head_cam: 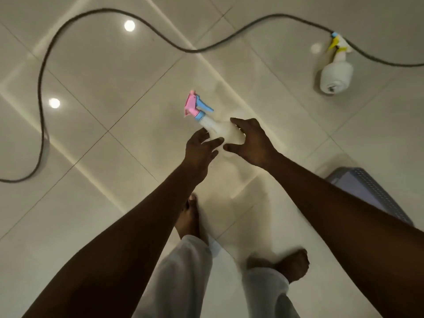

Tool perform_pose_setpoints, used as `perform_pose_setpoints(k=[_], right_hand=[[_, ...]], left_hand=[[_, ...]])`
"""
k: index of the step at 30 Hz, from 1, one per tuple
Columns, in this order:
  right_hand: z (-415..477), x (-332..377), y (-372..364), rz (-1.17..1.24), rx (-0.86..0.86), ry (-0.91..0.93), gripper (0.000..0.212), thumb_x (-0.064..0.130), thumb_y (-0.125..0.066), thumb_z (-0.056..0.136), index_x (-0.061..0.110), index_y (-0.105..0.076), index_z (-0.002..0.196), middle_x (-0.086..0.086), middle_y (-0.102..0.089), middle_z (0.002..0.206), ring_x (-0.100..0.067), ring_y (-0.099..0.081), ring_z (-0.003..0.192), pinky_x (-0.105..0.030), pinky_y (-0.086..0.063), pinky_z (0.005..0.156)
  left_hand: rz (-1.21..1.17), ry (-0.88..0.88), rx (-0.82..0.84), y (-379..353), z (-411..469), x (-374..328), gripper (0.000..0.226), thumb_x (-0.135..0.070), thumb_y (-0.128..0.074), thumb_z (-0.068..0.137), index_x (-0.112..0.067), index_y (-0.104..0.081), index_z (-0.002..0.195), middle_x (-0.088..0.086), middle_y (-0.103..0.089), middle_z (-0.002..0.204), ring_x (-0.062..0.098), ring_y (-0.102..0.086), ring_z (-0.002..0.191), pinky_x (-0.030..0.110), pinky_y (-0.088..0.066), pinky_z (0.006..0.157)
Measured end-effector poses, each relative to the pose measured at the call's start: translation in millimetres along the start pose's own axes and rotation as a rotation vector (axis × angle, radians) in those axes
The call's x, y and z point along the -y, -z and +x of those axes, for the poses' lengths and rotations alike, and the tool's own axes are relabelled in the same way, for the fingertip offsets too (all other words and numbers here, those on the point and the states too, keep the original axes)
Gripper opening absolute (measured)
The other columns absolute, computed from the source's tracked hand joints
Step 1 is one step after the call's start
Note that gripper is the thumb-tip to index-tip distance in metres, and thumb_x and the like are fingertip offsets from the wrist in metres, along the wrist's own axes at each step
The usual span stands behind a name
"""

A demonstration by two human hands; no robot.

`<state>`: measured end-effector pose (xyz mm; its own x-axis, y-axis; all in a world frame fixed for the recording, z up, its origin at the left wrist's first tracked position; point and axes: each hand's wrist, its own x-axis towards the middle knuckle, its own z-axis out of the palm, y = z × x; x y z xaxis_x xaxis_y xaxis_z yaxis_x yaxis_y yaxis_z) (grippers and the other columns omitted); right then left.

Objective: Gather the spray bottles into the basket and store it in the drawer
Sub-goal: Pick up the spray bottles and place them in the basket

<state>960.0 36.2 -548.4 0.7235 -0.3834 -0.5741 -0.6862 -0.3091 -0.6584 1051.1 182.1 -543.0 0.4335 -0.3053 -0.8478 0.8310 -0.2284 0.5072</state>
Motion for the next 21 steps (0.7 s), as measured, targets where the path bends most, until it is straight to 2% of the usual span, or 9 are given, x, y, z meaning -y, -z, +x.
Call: perform_pose_setpoints(k=[1,3,5,7,10,16,19,21], right_hand=[[-11.8,-6.7,9.1,0.039,-0.039,-0.002,0.088,0.03,-0.091,0.075,0.023,-0.048,0.151,-0.007,-0.048,0.139,-0.014,-0.056,0.116,-0.02,-0.044,0.098],[-40.4,-23.3,31.8,0.137,-0.116,-0.018,0.084,0.028,-0.093,0.071,0.026,-0.05,0.144,-0.003,-0.052,0.137,-0.014,-0.059,0.113,-0.025,-0.052,0.094],[-69.7,-42.7,54.5,0.225,-0.179,-0.03,0.078,0.028,-0.093,0.069,0.027,-0.051,0.135,0.005,-0.057,0.135,-0.018,-0.062,0.117,-0.033,-0.056,0.095],[-96.5,-64.7,75.5,0.281,-0.245,-0.04,0.074,0.031,-0.092,0.07,0.026,-0.049,0.13,0.013,-0.059,0.131,-0.017,-0.062,0.119,-0.033,-0.056,0.095],[-138.9,-107.3,109.4,0.335,-0.346,-0.066,0.073,0.031,-0.092,0.074,0.023,-0.047,0.131,0.014,-0.057,0.131,-0.014,-0.059,0.123,-0.029,-0.053,0.097],[-202.7,-200.4,163.2,0.372,-0.409,-0.153,0.085,0.028,-0.092,0.075,0.018,-0.046,0.146,0.001,-0.054,0.148,-0.017,-0.055,0.134,-0.033,-0.049,0.106],[-232.2,-252.1,176.4,0.38,-0.44,-0.182,0.087,0.017,-0.091,0.075,0.014,-0.045,0.149,-0.009,-0.053,0.149,-0.023,-0.053,0.136,-0.027,-0.049,0.101],[-246.7,-284.7,178.1,0.371,-0.471,-0.198,0.087,0.015,-0.092,0.073,0.012,-0.046,0.147,-0.012,-0.055,0.147,-0.026,-0.054,0.135,-0.032,-0.052,0.103]], left_hand=[[0.052,-0.039,0.01,-10.9,-8.5,0.0,0.052,-0.006,-0.08,0.085,-0.017,-0.064,0.133,0.001,-0.07,0.129,0.019,-0.071,0.114,0.033,-0.059,0.094],[0.171,-0.132,0.029,-40.4,-27.1,5.1,0.057,-0.005,-0.084,0.08,-0.017,-0.063,0.132,0.0,-0.068,0.128,0.014,-0.071,0.108,0.023,-0.059,0.08],[0.28,-0.216,0.068,-72.5,-44.6,15.2,0.063,-0.003,-0.086,0.077,-0.016,-0.061,0.134,-0.002,-0.066,0.127,0.006,-0.074,0.102,0.017,-0.058,0.076],[0.354,-0.272,0.129,-106.3,-58.7,29.7,0.067,-0.001,-0.087,0.076,-0.016,-0.059,0.135,0.0,-0.066,0.131,0.01,-0.072,0.109,0.021,-0.06,0.081],[0.466,-0.349,0.196,-165.4,-80.3,61.4,0.066,-0.002,-0.088,0.075,-0.019,-0.058,0.132,0.001,-0.065,0.136,0.013,-0.067,0.117,0.025,-0.058,0.096],[0.684,-0.434,0.299,-261.1,-104.2,129.7,0.071,-0.005,-0.088,0.075,-0.01,-0.057,0.138,0.007,-0.064,0.138,0.023,-0.065,0.123,0.024,-0.057,0.097],[0.767,-0.406,0.359,-300.1,-110.9,166.8,0.063,-0.003,-0.082,0.08,-0.008,-0.058,0.138,0.012,-0.061,0.141,0.029,-0.062,0.129,0.042,-0.057,0.105],[0.832,-0.387,0.4,-319.0,-109.1,189.2,0.057,0.001,-0.077,0.083,-0.008,-0.06,0.136,0.014,-0.059,0.142,0.032,-0.06,0.131,0.049,-0.055,0.107]])
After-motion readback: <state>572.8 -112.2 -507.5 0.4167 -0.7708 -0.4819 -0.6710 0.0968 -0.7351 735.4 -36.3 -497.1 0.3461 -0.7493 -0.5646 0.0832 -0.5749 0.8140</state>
